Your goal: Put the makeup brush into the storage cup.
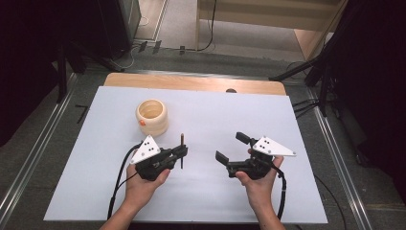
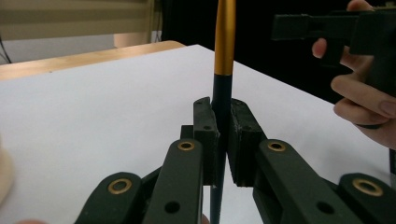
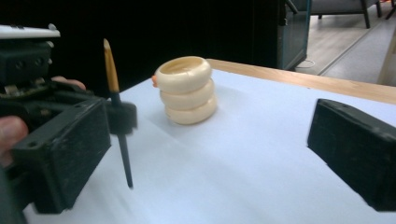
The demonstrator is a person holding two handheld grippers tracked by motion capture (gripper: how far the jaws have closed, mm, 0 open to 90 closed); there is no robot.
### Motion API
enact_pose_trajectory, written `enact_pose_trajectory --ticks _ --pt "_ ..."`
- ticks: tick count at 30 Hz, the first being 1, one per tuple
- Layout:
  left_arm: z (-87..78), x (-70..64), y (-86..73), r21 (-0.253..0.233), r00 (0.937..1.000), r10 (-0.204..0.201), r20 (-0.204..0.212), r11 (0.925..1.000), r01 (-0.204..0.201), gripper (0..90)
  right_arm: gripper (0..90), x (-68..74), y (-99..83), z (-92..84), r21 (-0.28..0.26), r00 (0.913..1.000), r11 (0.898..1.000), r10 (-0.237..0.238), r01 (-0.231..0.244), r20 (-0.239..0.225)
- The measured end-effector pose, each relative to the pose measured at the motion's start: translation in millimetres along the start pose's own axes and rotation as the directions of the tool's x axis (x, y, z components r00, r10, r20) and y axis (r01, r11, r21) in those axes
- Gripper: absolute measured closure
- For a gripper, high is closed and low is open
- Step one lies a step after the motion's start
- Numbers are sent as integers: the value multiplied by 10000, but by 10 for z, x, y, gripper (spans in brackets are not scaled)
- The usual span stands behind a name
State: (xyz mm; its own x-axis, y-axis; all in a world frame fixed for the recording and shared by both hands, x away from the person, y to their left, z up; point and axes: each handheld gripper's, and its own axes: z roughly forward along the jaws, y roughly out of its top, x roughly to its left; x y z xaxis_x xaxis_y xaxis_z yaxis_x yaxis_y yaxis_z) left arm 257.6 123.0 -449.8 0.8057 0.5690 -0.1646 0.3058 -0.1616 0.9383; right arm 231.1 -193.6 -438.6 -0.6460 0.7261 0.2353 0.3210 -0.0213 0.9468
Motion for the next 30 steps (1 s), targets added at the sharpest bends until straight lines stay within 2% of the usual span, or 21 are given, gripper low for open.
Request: enact_pose_trajectory --ticks 1,3,9,12,13,18,23,26,30 --pt "-8 19 4 -7 10000 -19 -53 10000 19 839 0 -54 -31 -53 -74 10000 9999 -74 74 -3" --pt "-24 58 15 -23 9999 -46 -161 10000 46 839 0 -70 -42 -75 -72 10000 10000 -64 64 12" --pt "-82 162 73 -270 9989 -269 -389 9993 259 840 0 -195 -141 -222 41 9980 9994 -344 342 538" --pt "-91 196 113 -265 9985 -177 -509 9995 164 840 0 -252 -184 -281 87 9964 9993 -371 365 766" --pt "-93 209 128 -283 9985 -162 -531 9995 147 840 0 -283 -209 -320 127 9938 9989 -462 451 1011" --pt "-112 266 205 -369 9971 -86 -754 9993 58 840 0 -344 -271 -403 185 9910 9989 -451 431 1262" --pt "-133 323 264 -478 9969 -108 -778 9988 71 841 0 -419 -336 -491 187 9892 9995 -279 255 1439" --pt "-133 359 291 -412 9963 -6 -862 9991 -29 841 0 -440 -377 -532 346 9856 9986 -449 398 1633" --pt "-152 422 328 -502 9952 -35 -979 9987 -14 841 0 -480 -437 -588 375 9838 9987 -397 337 1750"
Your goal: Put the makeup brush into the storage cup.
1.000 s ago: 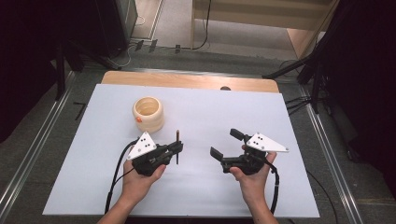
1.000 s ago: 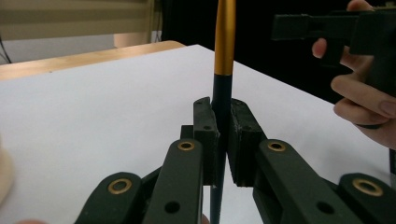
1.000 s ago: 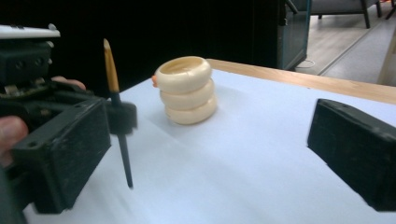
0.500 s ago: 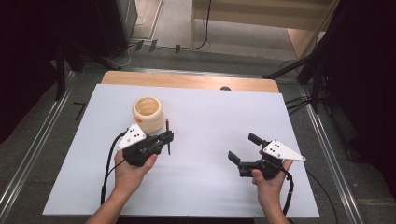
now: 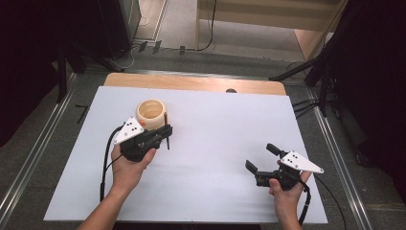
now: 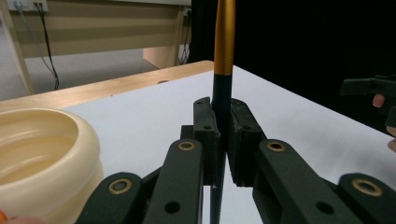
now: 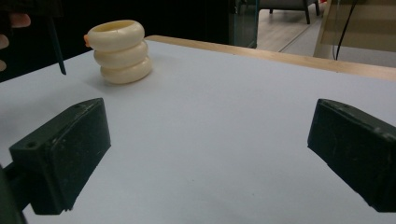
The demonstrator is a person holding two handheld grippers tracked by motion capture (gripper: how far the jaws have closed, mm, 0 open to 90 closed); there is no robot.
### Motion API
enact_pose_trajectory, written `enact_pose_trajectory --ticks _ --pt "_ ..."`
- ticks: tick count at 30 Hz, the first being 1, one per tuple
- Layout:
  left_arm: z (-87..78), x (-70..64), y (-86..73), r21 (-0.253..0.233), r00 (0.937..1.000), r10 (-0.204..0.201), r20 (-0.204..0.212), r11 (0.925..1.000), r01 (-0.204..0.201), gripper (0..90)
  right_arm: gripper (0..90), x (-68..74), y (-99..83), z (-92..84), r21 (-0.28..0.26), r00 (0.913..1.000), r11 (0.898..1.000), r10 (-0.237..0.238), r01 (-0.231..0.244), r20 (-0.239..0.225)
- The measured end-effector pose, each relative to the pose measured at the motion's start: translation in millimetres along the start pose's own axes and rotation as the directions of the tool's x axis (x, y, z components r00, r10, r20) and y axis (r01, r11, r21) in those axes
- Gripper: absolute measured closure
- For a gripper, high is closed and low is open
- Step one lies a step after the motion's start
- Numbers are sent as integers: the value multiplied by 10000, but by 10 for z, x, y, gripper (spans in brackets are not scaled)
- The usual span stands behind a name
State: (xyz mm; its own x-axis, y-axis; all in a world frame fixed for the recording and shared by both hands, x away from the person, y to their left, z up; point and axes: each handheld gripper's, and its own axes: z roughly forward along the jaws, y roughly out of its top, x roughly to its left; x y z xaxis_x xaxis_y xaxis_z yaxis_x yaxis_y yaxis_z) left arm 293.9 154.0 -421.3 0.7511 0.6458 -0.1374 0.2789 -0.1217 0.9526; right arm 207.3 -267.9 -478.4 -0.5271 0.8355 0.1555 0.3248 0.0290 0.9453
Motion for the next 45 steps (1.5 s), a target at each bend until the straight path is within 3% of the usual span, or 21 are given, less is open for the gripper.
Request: enact_pose_trajectory --ticks 14,39,45 --pt "-76 190 151 -338 9988 -270 -405 9991 257 840 0 -142 -189 -93 299 9997 9996 15 -22 252" --pt "-32 524 405 -1040 9898 -507 -1334 9939 369 841 0 -88 -247 -40 529 9999 9986 -90 83 119" --pt "-2 564 427 -1028 9877 -360 -1519 9945 205 841 0 -97 -243 -50 490 9998 9988 -78 70 155"
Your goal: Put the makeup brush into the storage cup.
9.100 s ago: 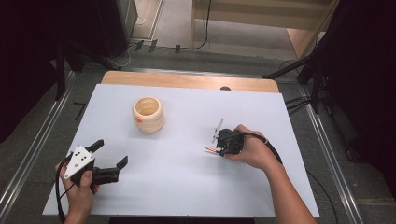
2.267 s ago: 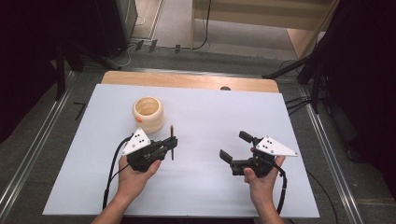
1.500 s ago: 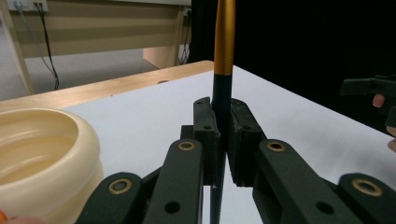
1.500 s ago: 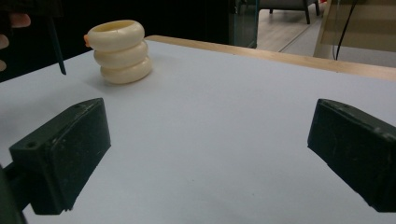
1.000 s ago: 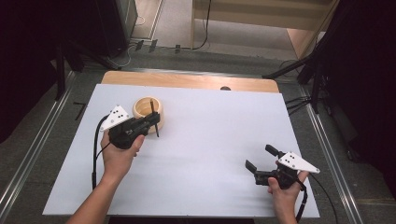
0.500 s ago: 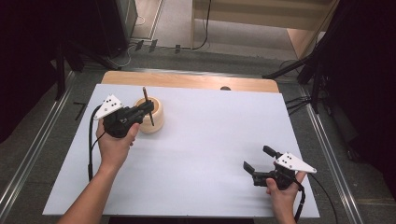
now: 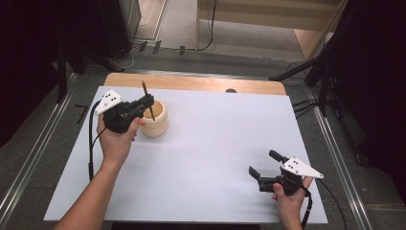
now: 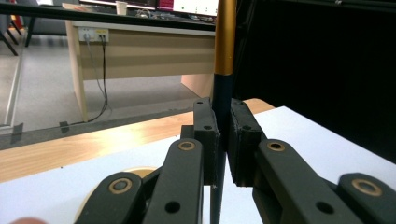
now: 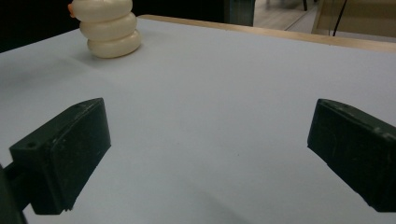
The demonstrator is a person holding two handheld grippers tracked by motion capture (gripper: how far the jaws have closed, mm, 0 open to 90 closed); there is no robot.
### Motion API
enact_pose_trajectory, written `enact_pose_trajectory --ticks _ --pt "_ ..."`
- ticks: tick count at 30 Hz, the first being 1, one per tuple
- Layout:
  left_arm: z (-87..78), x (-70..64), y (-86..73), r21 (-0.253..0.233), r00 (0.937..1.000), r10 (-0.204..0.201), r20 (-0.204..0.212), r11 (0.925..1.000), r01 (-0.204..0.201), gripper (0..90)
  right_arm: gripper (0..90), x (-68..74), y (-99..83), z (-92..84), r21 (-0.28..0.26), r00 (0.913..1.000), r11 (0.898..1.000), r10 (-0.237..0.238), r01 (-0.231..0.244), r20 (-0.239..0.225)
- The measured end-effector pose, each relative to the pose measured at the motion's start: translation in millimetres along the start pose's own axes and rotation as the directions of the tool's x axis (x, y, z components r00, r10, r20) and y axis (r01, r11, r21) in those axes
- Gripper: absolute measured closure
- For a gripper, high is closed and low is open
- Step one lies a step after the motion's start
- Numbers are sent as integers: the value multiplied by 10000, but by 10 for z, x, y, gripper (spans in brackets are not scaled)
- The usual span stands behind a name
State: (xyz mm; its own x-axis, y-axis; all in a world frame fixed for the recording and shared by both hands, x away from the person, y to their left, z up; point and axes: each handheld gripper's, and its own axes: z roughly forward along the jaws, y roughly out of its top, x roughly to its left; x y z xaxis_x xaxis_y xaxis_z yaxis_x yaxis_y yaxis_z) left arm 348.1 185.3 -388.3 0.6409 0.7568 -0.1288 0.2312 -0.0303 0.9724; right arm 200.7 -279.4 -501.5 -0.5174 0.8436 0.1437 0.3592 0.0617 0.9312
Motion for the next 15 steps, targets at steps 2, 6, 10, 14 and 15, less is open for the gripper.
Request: enact_pose_trajectory --ticks 2,6,10,14,15 --pt "16 13 -4 -40 10000 -22 -61 10000 21 841 0 -3 -1 0 -15 10000 10000 -5 5 -5" --pt "44 39 -20 -34 9998 -43 -169 10000 43 841 0 -4 -2 1 -9 10000 10000 8 -8 -15" --pt "70 65 -33 -84 9995 -82 -289 9999 80 841 0 -2 0 -3 -11 10000 10000 14 -14 -5" --pt "102 111 -58 -4 9986 -42 -519 10000 42 841 1 -2 2 -7 -49 10000 10000 64 -64 -25" --pt "111 119 -64 8 9984 -73 -553 10000 74 841 1 -1 3 -8 -43 10000 10000 88 -88 -15"
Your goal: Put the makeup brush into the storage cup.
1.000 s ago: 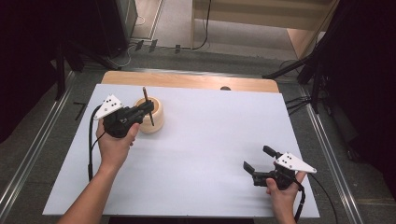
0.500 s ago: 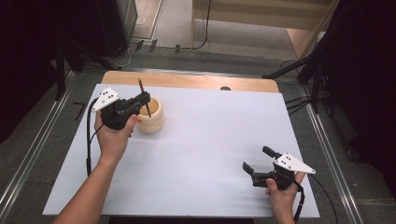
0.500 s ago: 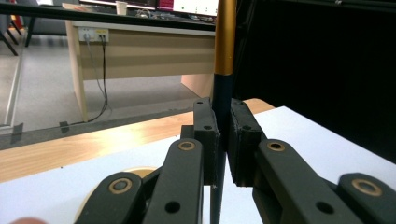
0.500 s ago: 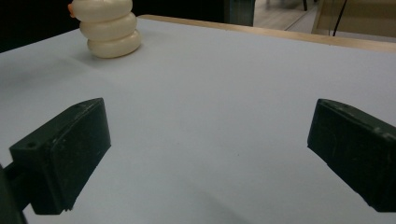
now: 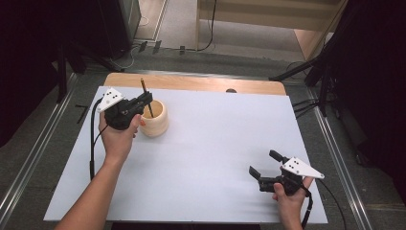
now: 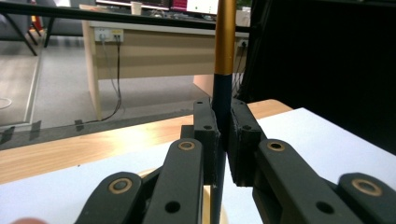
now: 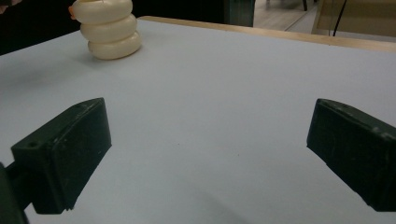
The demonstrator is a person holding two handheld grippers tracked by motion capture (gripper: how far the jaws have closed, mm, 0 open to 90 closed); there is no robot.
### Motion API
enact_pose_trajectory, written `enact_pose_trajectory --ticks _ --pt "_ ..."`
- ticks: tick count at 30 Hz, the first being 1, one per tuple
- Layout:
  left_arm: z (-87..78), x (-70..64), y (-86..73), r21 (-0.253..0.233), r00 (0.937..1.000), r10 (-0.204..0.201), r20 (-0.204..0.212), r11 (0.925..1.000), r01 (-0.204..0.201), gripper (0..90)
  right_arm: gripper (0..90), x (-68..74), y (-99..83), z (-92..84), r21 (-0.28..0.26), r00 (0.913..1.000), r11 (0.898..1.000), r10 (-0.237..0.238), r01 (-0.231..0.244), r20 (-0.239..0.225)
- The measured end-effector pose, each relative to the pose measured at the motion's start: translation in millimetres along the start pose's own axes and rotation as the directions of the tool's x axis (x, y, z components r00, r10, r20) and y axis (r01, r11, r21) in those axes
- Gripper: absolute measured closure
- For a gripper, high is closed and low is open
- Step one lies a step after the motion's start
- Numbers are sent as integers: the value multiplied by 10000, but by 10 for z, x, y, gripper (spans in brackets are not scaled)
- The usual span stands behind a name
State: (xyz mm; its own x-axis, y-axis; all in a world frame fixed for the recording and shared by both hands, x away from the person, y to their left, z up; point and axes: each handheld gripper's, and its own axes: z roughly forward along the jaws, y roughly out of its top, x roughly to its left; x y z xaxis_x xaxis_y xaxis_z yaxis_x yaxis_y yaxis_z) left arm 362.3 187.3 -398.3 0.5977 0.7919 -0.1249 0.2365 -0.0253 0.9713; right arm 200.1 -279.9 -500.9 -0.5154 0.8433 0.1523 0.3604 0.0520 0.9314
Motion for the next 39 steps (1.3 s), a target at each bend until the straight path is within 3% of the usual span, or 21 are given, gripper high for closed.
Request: enact_pose_trajectory --ticks 18,28,39 --pt "140 65 -100 163 9986 172 -507 9997 -164 840 7 12 2 3 17 10000 10000 -23 23 0" --pt "208 112 -213 267 9964 -84 -848 9996 107 840 7 15 2 2 22 10000 10000 -30 31 -18" --pt "247 138 -304 514 9918 -104 -1277 9985 171 840 8 19 1 4 39 10000 10000 -46 46 -21"
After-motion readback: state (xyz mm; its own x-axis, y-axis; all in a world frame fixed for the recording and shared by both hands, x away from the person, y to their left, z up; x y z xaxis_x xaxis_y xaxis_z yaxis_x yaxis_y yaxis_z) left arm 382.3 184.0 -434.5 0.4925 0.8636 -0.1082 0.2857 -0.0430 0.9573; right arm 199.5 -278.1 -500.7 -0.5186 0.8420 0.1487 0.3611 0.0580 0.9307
